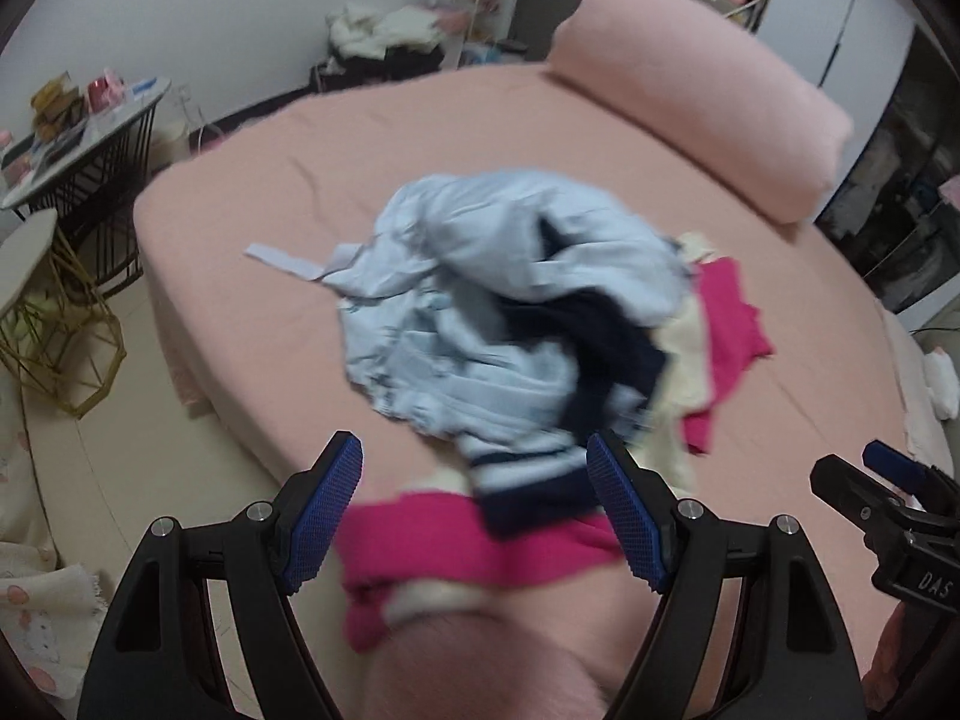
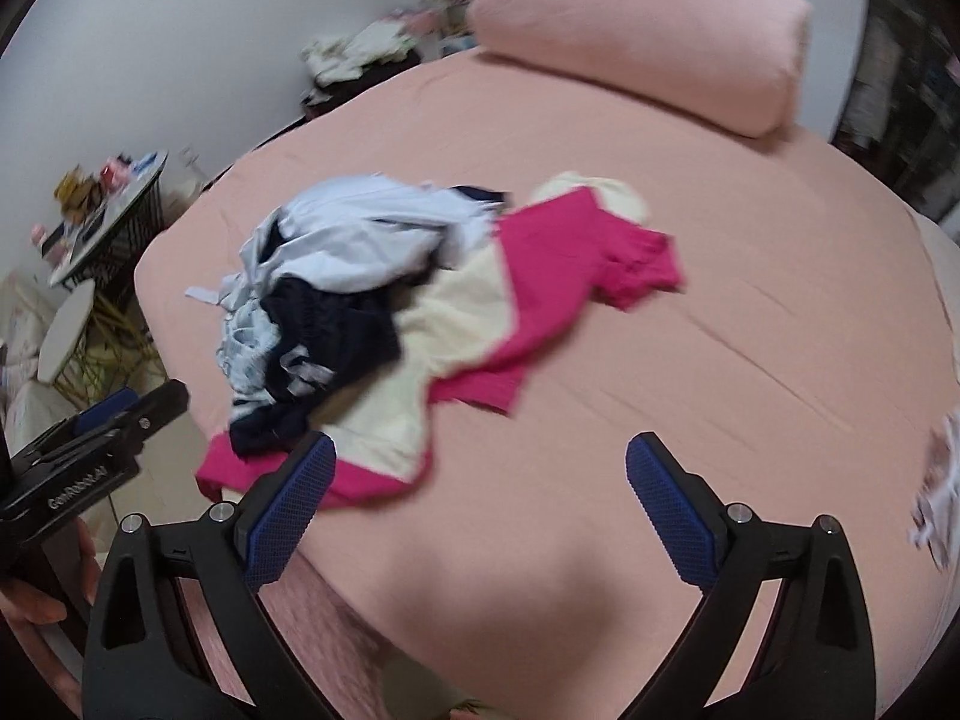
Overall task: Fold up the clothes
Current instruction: 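Grasp the light blue printed pants in the heap with the right gripper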
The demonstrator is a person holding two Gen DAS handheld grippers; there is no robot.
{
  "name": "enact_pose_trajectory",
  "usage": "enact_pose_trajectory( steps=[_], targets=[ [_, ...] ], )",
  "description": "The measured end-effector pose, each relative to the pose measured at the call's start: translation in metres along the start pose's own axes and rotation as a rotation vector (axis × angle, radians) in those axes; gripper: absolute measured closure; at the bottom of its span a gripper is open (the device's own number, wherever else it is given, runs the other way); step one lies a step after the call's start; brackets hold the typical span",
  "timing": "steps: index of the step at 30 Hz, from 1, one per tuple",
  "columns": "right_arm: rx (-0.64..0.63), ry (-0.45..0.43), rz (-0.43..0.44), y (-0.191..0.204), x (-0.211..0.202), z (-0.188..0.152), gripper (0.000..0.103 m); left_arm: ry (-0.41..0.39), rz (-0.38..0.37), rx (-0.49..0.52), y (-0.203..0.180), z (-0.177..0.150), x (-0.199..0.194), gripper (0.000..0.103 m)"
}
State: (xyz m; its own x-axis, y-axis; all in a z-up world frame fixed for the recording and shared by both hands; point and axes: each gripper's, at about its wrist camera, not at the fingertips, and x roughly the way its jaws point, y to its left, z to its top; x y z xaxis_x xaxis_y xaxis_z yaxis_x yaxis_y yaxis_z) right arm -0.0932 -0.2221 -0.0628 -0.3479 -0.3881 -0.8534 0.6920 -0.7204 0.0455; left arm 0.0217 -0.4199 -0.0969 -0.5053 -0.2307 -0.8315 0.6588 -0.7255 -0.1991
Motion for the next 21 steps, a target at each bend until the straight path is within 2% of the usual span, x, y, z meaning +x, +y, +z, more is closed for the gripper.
enact_pose_trajectory(
  steps=[3, 5, 8, 9, 10, 11, 15, 17, 21],
  targets=[
    [-0.05, 0.039, 0.018, 0.029, 0.032, 0.009, 0.017, 0.074, -0.059, 0.038, 0.007, 0.006, 0.034, 0.023],
    [-0.069, 0.068, 0.034, 0.042, 0.05, 0.01, 0.021, 0.103, -0.137, 0.071, 0.006, 0.007, 0.052, 0.023],
    [-0.09, 0.101, 0.022, 0.054, 0.07, 0.007, 0.026, 0.103, -0.145, 0.124, 0.001, 0.007, 0.077, 0.024],
    [-0.089, 0.109, 0.011, 0.054, 0.073, 0.005, 0.026, 0.103, -0.154, 0.136, 0.0, 0.006, 0.085, 0.03],
    [-0.086, 0.117, 0.0, 0.053, 0.076, 0.003, 0.026, 0.099, -0.169, 0.137, -0.001, 0.007, 0.09, 0.042],
    [-0.084, 0.125, -0.012, 0.052, 0.079, 0.001, 0.026, 0.086, -0.187, 0.132, -0.001, 0.008, 0.093, 0.064],
    [-0.06, 0.135, -0.047, 0.036, 0.073, -0.009, 0.026, 0.051, -0.185, 0.154, -0.008, 0.008, 0.089, 0.079],
    [-0.047, 0.133, -0.057, 0.026, 0.066, -0.013, 0.026, 0.031, -0.214, 0.153, -0.011, 0.006, 0.078, 0.082],
    [0.001, 0.105, -0.059, 0.007, 0.045, -0.018, 0.025, -0.022, -0.247, 0.24, -0.035, 0.0, 0.048, 0.085]
  ],
)
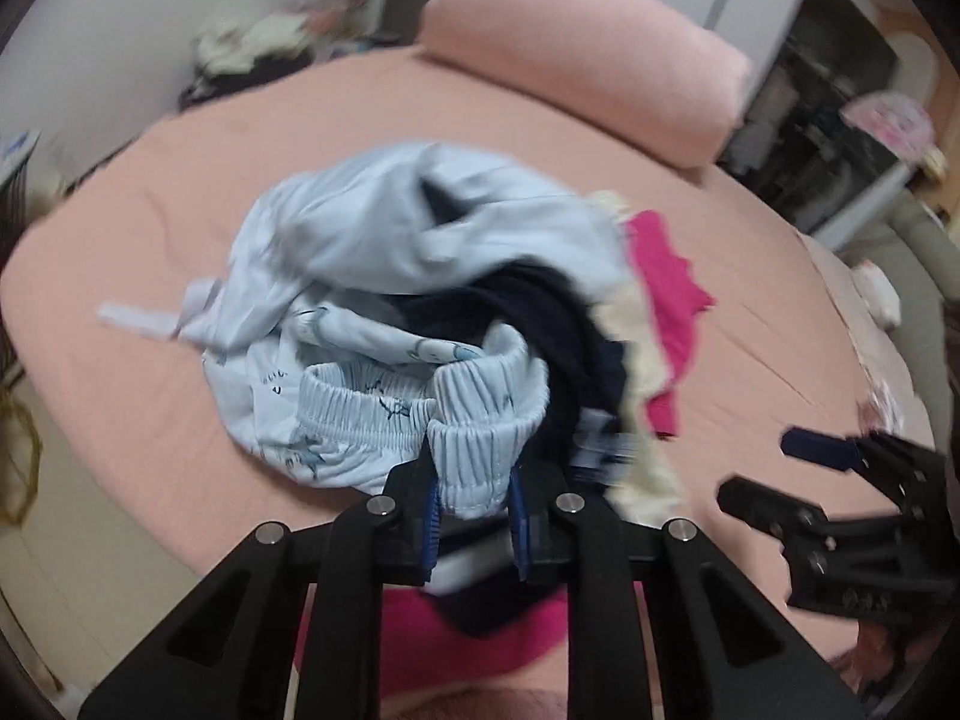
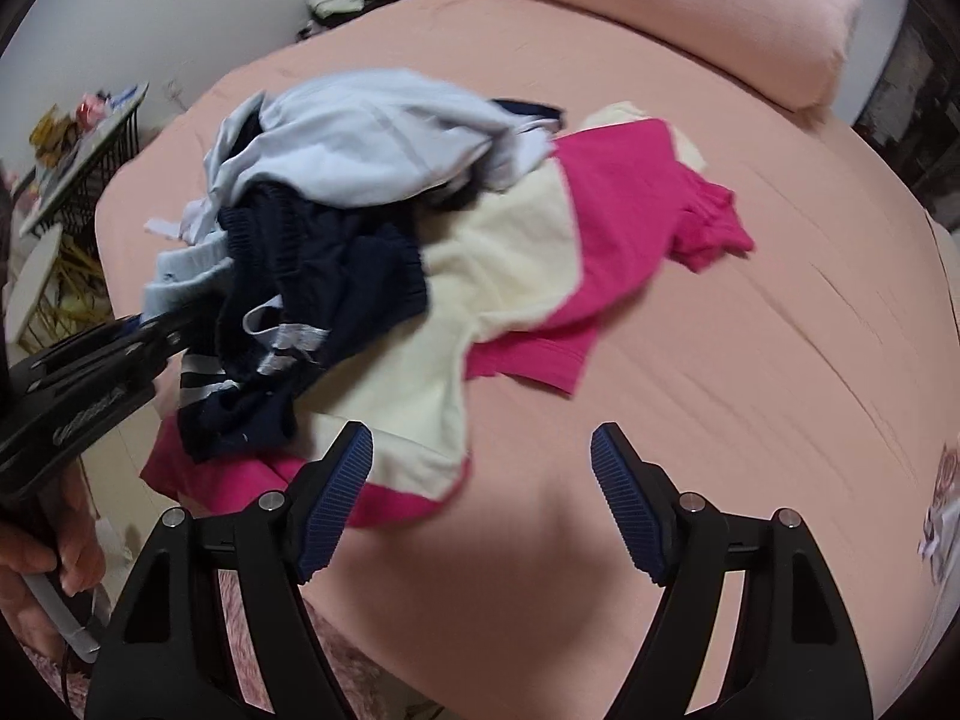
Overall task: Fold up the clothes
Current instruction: 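Grasp the light blue printed pants in the heap with the right gripper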
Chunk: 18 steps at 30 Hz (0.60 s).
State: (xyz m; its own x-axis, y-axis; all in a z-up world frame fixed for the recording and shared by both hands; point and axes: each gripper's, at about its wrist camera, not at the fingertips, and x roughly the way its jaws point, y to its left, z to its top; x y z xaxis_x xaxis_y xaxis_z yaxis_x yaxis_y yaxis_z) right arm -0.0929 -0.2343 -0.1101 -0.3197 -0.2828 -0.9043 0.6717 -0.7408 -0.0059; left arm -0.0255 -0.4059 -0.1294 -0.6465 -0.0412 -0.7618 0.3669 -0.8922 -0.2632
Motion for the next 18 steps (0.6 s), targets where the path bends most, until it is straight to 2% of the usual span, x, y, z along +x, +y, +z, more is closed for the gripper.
enact_pose_trajectory(
  steps=[3, 4, 5, 6, 7, 9, 11, 12, 15, 18],
  targets=[
    [0.036, -0.023, -0.002, -0.013, -0.019, -0.003, 0.025, -0.017, -0.05, 0.054, -0.026, 0.006, -0.017, 0.089],
    [0.049, -0.031, 0.002, -0.018, -0.026, -0.004, 0.025, -0.022, -0.09, 0.073, -0.036, 0.007, -0.024, 0.092],
    [0.065, -0.044, -0.001, -0.026, -0.035, -0.006, 0.025, -0.028, -0.162, 0.094, -0.047, 0.006, -0.031, 0.103],
    [0.083, -0.057, -0.005, -0.035, -0.044, -0.009, 0.025, -0.034, -0.234, 0.115, -0.059, 0.006, -0.039, 0.103],
    [0.1, -0.069, -0.01, -0.044, -0.053, -0.012, 0.025, -0.039, -0.272, 0.148, -0.073, 0.005, -0.045, 0.103],
    [0.138, -0.09, -0.032, -0.064, -0.064, -0.019, 0.02, -0.044, -0.23, 0.24, -0.108, 0.0, -0.047, 0.103],
    [0.189, -0.101, -0.082, -0.086, -0.076, -0.031, 0.017, -0.038, -0.17, 0.238, -0.121, -0.006, -0.036, 0.102],
    [0.217, -0.092, -0.089, -0.095, -0.08, -0.035, 0.017, -0.018, -0.168, 0.197, -0.118, -0.006, -0.028, 0.102],
    [0.269, -0.07, -0.062, -0.11, -0.084, -0.046, 0.017, 0.031, -0.047, 0.141, -0.103, -0.014, -0.006, 0.102],
    [0.238, -0.059, -0.038, -0.099, -0.074, -0.044, 0.016, 0.037, 0.042, 0.088, -0.077, -0.025, -0.003, 0.101]
  ],
)
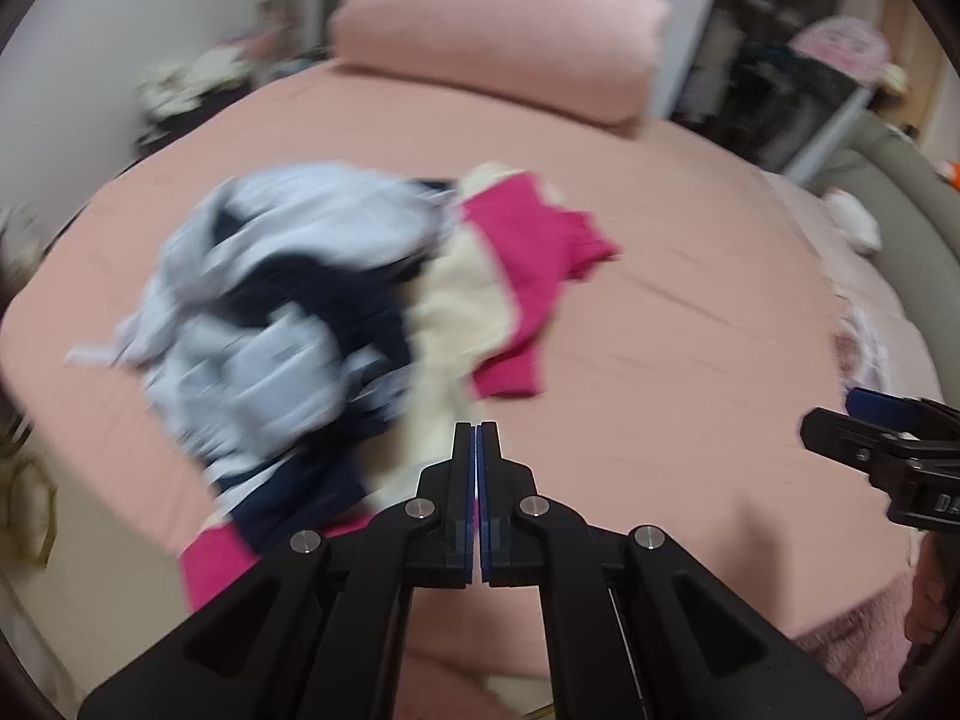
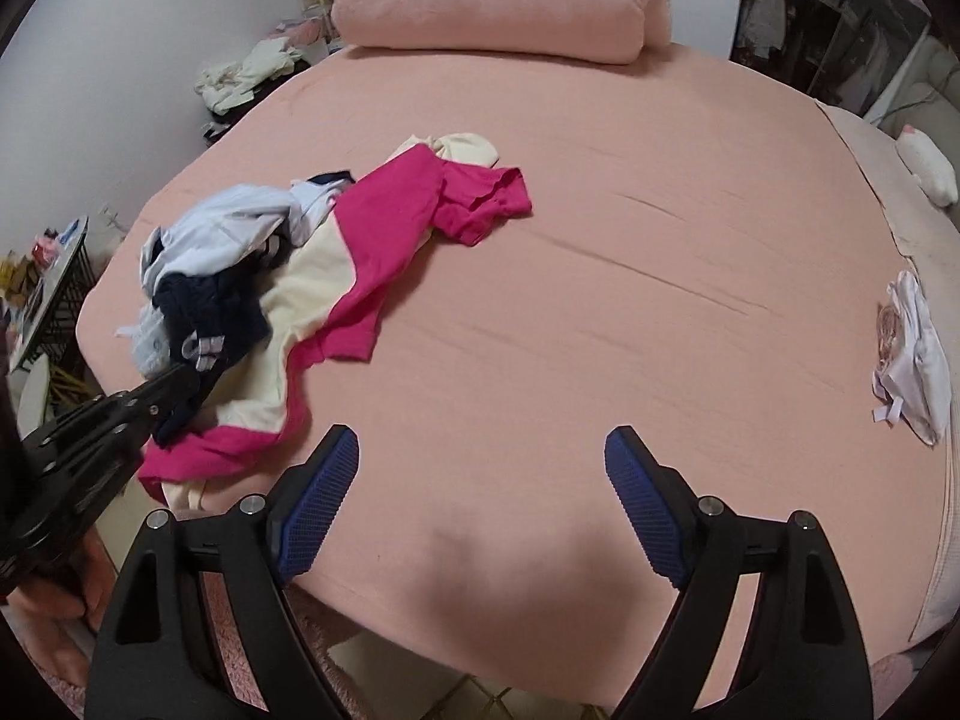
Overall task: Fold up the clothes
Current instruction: 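Grasp the light blue printed pants in the heap with the right gripper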
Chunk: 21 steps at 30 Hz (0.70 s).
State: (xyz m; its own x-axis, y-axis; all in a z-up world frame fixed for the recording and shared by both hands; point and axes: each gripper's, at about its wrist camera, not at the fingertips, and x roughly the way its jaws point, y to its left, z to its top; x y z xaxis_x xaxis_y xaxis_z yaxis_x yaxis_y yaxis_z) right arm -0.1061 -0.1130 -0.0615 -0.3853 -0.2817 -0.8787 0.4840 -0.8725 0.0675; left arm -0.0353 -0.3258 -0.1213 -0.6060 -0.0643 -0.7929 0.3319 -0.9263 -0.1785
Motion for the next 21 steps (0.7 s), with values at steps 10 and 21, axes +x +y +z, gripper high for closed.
enact_pose_trajectory(
  steps=[10, 21],
  targets=[
    [-0.152, 0.053, 0.229, 0.122, 0.05, 0.028, 0.025, -0.043, 0.113, -0.306, 0.14, -0.002, 0.002, 0.05],
    [-0.165, 0.197, 0.167, 0.19, 0.135, 0.049, 0.029, 0.108, 0.0, -0.314, 0.178, 0.021, 0.084, 0.051]
  ],
)
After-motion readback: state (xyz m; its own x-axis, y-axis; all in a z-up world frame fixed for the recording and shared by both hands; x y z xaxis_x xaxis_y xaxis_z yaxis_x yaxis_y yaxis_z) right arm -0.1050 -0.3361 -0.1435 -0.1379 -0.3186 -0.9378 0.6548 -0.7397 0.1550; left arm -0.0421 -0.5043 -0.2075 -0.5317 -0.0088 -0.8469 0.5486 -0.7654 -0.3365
